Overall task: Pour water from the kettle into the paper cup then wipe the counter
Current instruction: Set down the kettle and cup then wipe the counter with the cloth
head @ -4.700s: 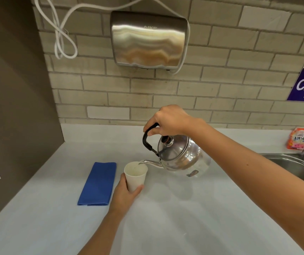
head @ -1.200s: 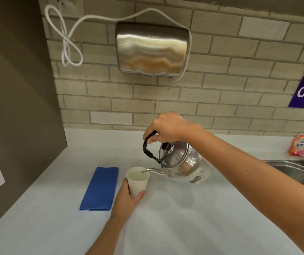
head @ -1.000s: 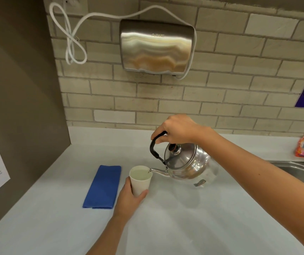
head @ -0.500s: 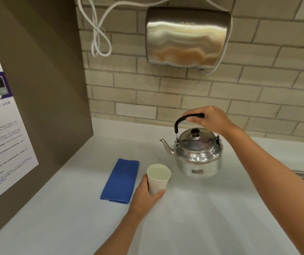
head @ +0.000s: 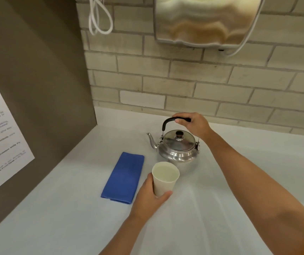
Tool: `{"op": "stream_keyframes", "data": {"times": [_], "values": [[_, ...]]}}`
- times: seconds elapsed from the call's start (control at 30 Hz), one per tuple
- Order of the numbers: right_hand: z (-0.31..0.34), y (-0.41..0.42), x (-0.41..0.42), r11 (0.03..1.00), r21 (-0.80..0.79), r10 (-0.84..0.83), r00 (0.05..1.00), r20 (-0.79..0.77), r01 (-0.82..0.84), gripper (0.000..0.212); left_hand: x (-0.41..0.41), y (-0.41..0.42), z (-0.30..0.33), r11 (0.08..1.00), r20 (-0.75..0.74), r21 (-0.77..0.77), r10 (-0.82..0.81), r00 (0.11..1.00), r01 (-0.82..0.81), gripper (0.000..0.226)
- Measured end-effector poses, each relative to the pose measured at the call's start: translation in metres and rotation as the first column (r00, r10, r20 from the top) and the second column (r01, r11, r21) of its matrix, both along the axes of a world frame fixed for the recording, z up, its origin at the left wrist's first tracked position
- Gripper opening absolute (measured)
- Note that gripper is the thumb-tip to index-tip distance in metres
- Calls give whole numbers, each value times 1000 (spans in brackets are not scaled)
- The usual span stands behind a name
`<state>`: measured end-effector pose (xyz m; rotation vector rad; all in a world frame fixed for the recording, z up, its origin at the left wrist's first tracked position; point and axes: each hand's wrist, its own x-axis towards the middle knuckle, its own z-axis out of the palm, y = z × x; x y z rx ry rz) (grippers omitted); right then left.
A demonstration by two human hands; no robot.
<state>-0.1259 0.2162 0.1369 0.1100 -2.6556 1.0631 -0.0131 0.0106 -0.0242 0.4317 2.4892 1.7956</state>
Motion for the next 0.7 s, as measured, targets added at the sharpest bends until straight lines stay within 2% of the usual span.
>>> {"op": "stream_keyframes", "data": {"times": [0.13,0.33,0.43,0.5,0.6,0.7], "values": [[-7,5,-9,998,-66,13,1000,26,-12,20,1,0,3,1000,-8,-8,-8,1000,8,70],[-10,5,-7,999,-39,10,1000,2,-10,27,0,-1,2,1000,3,-27,-12,1000,12,72],[-9,4,10,991,114,-61,990,-126,76,44,-1,-4,6,998,14,-40,-46,999,46,79],[-12,1,34,977,121,-146,961,-236,178,50,2,-15,14,989,-12,-104,-102,995,101,83],[-39,-11,86,973,50,-211,952,-222,227,51,5,-46,28,960,-97,-212,-204,974,180,71],[-90,-27,141,964,134,-215,971,-102,228,49,-6,-80,43,946,-225,-291,-213,951,144,49]]}}
